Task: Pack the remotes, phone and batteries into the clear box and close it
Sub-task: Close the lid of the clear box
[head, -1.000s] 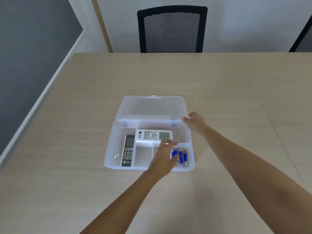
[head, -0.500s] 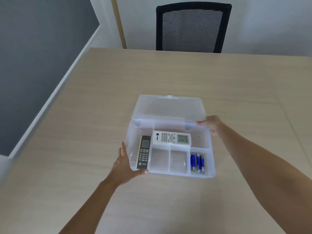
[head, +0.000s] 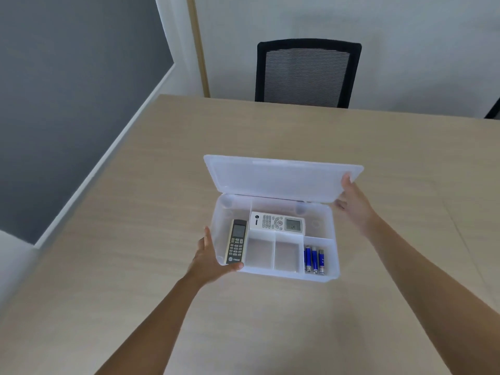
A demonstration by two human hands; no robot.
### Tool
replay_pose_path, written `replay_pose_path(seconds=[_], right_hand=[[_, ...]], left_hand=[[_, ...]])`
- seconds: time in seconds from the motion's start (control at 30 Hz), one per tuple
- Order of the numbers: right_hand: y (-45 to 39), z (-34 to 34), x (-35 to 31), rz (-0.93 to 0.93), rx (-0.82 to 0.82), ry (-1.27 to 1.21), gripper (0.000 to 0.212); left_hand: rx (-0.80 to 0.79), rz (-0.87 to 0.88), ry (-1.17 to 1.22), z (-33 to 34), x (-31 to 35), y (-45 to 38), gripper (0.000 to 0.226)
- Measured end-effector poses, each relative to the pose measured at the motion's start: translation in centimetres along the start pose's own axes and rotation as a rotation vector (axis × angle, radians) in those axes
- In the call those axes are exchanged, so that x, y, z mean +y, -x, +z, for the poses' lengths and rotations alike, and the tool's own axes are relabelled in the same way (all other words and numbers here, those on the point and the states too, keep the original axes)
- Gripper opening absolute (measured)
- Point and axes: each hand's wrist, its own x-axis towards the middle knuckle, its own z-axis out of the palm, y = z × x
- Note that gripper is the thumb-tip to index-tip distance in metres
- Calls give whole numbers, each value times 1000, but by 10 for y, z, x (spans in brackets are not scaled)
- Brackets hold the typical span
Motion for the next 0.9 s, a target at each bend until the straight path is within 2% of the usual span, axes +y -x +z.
replay_pose_path(seconds=[0.03,0.07,0.1,0.13,0.2,0.23,0.3,0.37,0.5,0.57,0.67,0.9], right_hand=[[15,-4,-2,66,-41,-121,99],[29,-9,-3,125,-61,-251,101],[44,-13,-2,164,-58,-359,100],[59,-17,3,182,-52,-409,93],[98,-12,20,157,-24,-261,65],[120,-5,33,149,22,-97,54],[127,5,58,139,120,192,46],[136,17,79,131,159,354,50],[130,28,94,151,199,605,65],[125,33,94,181,203,679,77],[121,41,91,243,195,724,96],[115,47,90,313,266,703,86]], left_hand=[[-34,-26,171,-3,1,2,127],[-55,-60,432,-8,4,6,102],[-56,-103,686,-15,6,11,73],[-38,-152,936,-21,8,16,56],[10,-150,1231,-30,0,31,65],[23,-135,1244,-33,-6,43,71],[29,-120,1183,-30,-6,40,74],[16,-110,1033,-16,-7,39,70],[128,-55,379,-1,9,30,93],[177,-1,199,3,16,29,96],[217,30,65,12,17,27,94],[206,12,21,18,18,23,100]])
